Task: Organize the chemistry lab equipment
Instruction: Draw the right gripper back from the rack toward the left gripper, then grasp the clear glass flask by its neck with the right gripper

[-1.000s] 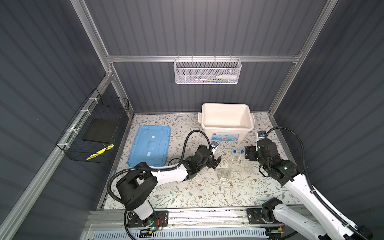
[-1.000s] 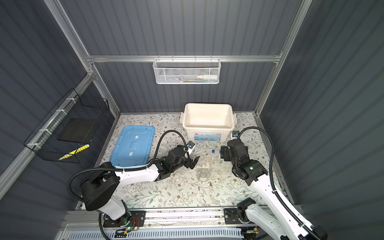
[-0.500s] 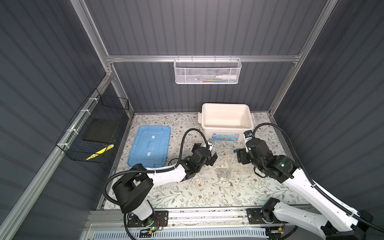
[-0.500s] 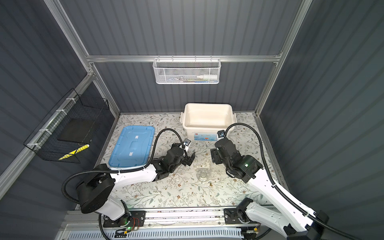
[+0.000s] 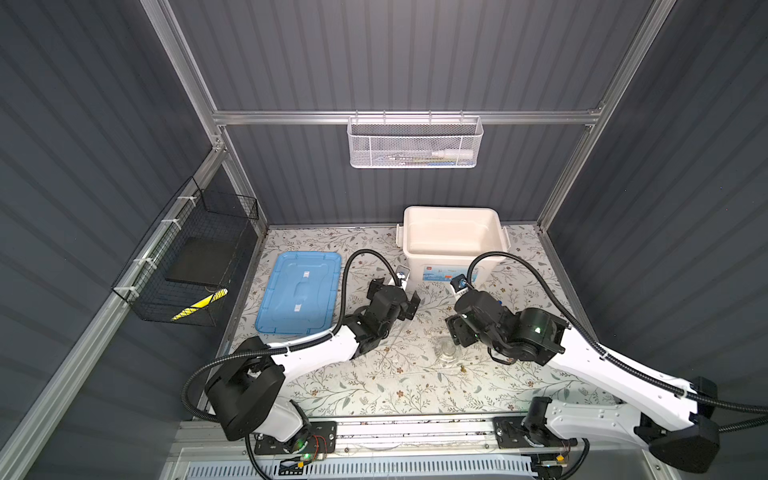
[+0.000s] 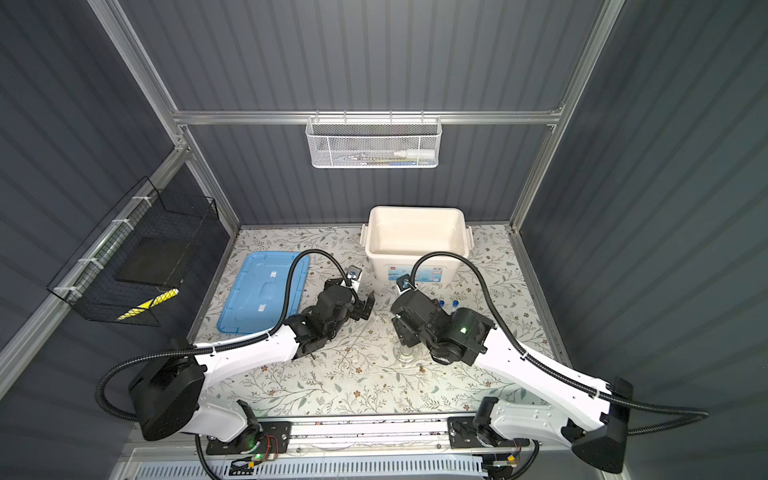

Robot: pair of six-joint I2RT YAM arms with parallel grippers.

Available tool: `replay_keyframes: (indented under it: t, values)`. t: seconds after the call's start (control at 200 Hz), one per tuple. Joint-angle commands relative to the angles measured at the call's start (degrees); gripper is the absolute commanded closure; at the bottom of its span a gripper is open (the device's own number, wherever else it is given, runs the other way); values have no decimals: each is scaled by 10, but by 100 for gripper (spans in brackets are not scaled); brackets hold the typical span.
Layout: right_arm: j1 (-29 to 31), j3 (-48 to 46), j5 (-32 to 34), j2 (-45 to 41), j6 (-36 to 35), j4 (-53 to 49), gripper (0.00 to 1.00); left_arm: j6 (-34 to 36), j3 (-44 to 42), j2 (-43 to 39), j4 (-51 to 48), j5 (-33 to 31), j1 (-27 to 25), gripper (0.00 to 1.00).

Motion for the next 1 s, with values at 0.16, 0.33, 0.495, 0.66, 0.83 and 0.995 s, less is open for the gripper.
replay_keyframes:
  t: [0.16,0.33,0.495,0.66,0.83,0.995]
  values:
    - [18,-21,-50,17,89,-17,30,-35,-29,-47,-27,-2,35,0]
    - [20,-47,-84,26,119,-9,35,-38,-31,-51,-35,-9,39,0]
    - [20,-77,-92,47,141,-11,40,-42,-31,-47,-33,-6,40,0]
    - [20,-100,-92,58,147,14,45,-42,-30,-41,-36,-1,40,0]
    - [15,-99,-98,88,145,22,52,-45,-32,-40,-36,2,41,0]
    - [-11,-109,-121,92,129,48,58,-45,-36,-44,-37,3,40,0]
